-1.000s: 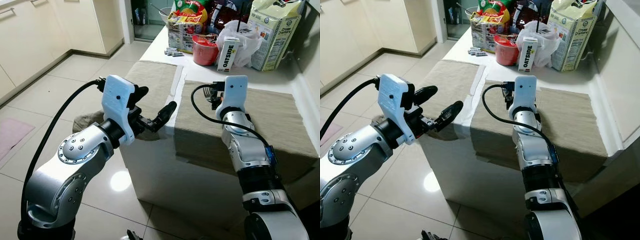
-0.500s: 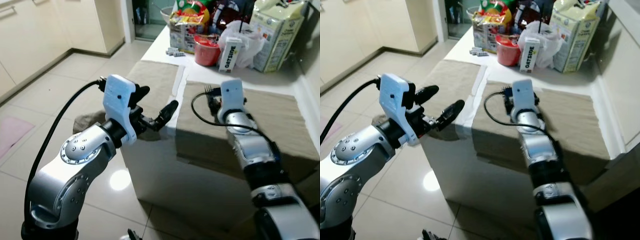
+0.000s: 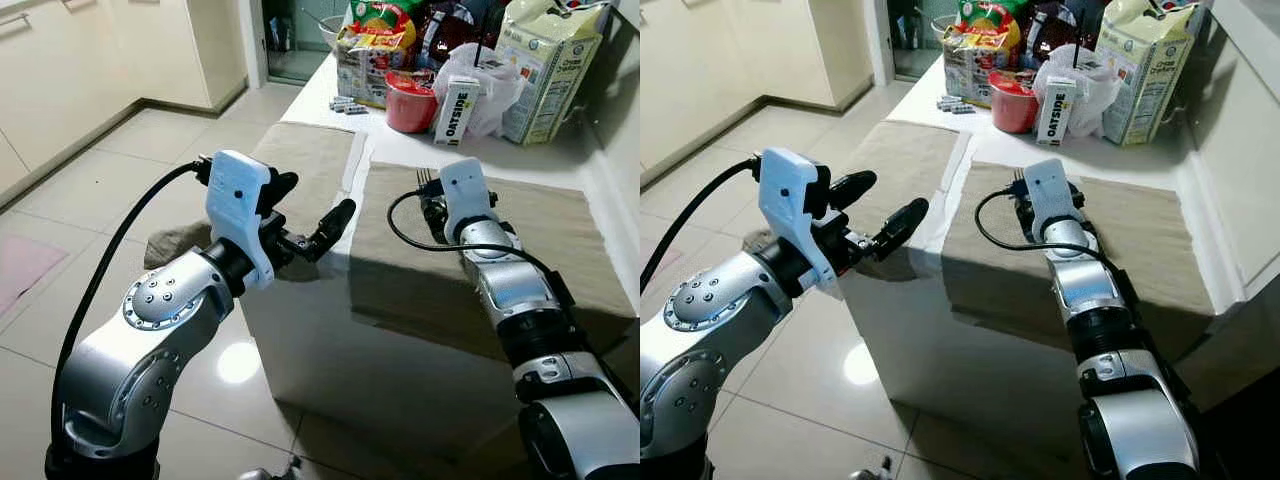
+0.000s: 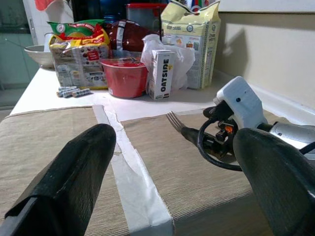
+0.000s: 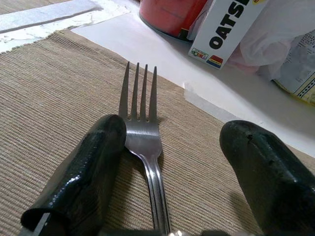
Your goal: Setting the table
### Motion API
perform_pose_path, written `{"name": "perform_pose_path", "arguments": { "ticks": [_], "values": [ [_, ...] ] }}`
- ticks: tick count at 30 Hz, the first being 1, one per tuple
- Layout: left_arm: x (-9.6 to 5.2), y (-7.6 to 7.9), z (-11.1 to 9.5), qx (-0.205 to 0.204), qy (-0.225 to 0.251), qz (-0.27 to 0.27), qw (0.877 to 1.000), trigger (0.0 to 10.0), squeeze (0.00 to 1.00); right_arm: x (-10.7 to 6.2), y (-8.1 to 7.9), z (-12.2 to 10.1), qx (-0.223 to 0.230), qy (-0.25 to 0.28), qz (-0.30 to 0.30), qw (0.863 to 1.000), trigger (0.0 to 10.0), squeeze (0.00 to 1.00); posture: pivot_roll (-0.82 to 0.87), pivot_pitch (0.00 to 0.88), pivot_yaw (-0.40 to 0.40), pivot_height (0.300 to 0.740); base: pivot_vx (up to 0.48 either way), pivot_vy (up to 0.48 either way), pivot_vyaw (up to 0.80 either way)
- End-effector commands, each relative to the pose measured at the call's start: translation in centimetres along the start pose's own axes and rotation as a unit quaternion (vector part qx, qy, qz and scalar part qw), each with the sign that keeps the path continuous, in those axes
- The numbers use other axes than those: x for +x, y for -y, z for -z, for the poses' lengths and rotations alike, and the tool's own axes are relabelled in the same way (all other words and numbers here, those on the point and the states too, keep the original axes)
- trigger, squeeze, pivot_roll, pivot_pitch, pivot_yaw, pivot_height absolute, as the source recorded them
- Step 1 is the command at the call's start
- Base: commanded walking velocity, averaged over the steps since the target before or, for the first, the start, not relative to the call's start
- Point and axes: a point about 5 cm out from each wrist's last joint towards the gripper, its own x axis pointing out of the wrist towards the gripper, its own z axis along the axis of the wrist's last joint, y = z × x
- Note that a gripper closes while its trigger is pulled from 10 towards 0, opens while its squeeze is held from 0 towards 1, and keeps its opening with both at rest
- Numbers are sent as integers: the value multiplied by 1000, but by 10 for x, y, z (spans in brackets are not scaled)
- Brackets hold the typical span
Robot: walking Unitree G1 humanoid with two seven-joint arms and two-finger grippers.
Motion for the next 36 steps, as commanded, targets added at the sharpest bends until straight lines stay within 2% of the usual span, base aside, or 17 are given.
{"name": "perform_pose_path", "arguments": {
  "ticks": [1, 4, 7, 9, 13, 27, 32, 36],
  "values": [
    [0, 0, -1, 3, -1, -3, 1000, 10000, 0, 1, -9, 10, 14, -29, -24, 999, 10000, 0, -30, 11, 31, 740, 0, 0, 0],
    [0, -1, -2, 4, -1, -4, 1000, 10000, 0, 0, -13, 18, 34, -46, -32, 998, 10000, 0, -30, 11, 31, 740, 0, 0, 0],
    [0, -1, -2, 5, 0, -5, 1000, 10000, 0, -3, -13, -3, 86, 21, -20, 996, 10000, 0, -24, 10, 34, 740, 0, 0, 0],
    [0, -1, -2, 4, 0, -4, 1000, 10000, 0, -4, -11, -13, 93, 53, -16, 994, 10000, 0, -24, 10, 34, 740, 0, 0, 0],
    [1, -1, -2, 4, 0, -3, 1000, 10000, 0, -5, -11, -20, 105, 77, -15, 991, 10000, 0, -30, 8, 34, 740, 0, 0, 0],
    [1, 0, -2, 4, 2, -3, 1000, 10000, 0, -11, -18, -16, 101, 80, -23, 991, 10000, 0, -29, 9, 31, 740, 0, 0, 0],
    [1, 0, -2, 4, 2, -3, 1000, 10000, 0, -10, -15, -5, 68, 46, -18, 996, 10000, 0, -27, 13, 27, 740, 0, 0, 0],
    [1, 1, -3, 4, 2, -3, 1000, 10000, 0, -10, -17, 3, 86, 19, -23, 996, 10000, 0, -25, 14, 29, 740, 0, 0, 0]
  ]
}}
